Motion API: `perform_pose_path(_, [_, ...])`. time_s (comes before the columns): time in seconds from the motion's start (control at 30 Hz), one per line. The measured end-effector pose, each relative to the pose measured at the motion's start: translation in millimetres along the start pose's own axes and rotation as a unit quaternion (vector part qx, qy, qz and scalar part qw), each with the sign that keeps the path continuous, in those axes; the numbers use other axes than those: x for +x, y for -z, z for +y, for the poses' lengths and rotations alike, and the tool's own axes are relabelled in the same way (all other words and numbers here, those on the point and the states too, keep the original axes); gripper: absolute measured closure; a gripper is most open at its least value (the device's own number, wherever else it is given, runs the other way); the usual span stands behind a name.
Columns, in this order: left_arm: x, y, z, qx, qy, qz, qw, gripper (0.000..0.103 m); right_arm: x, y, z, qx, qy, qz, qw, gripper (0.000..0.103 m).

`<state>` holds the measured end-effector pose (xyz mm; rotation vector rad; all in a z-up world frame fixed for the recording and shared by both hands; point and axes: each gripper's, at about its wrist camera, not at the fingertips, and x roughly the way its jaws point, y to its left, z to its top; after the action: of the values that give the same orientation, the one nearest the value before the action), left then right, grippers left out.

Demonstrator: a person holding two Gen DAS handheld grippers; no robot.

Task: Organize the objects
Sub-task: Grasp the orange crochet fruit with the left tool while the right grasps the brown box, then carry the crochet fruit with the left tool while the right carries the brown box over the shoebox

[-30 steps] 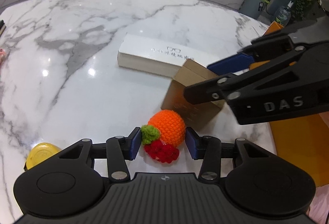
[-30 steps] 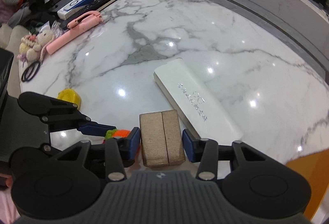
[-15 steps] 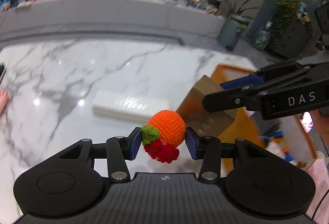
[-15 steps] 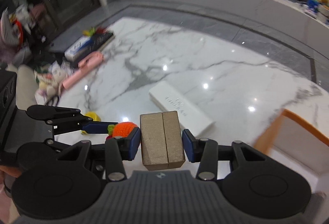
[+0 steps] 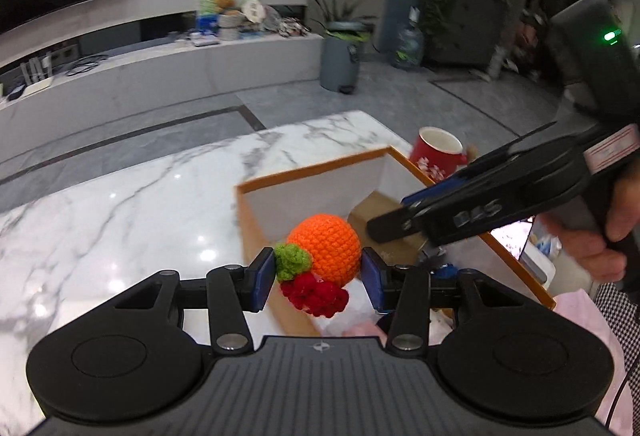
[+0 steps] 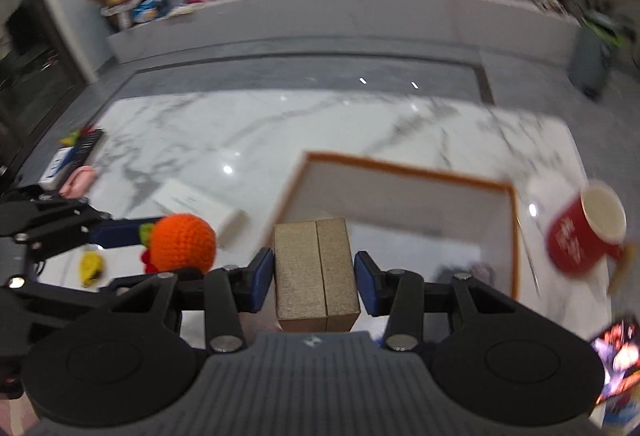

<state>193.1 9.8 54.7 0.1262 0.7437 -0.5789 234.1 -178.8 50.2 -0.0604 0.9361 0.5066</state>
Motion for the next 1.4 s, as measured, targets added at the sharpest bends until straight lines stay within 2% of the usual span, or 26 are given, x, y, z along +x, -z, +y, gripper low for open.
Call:
perform_pose_path(0.17, [33.8,-5.9,-15.1,0.041,0.000,0.022,0.9989,0.051,38.0,9.1,-24.7,0.029,0.023,0.020,0.999,0.057])
perform_pose_path(0.37, [66.1,1.8,-16.0,0.096,-0.013,0.055,0.9938,0.051,74.2,14.9,-36.9,0.030,0.069,0.038,0.996,0.057])
perform_pose_path(0.57, [84.0,5.2,-14.3,0.127,-0.016,0.065,0.9896,0.051,84.5,21.0,-33.0,0.040,0.105,0.053,0.992,0.056])
perform_pose_path(0.8, [85.7,6.6,-9.0,0.135,-0.010,0.061,0.9888,0.051,87.3,26.1,-21.0,0.037,0.141,0.028,0.989,0.056])
perform_pose_path(1.0, [84.4,8.9,-12.1,0.154,-0.006,0.057,0.9864,0.051,100.9,26.9,-23.7,0.050,0.146,0.064,0.986,0.056])
perform_pose_path(1.4, [89.1,9.4,-10.6,0.166,0.001,0.058,0.9844,0.051,85.4,17.3,-25.8,0.036,0.122,0.069,0.990,0.056])
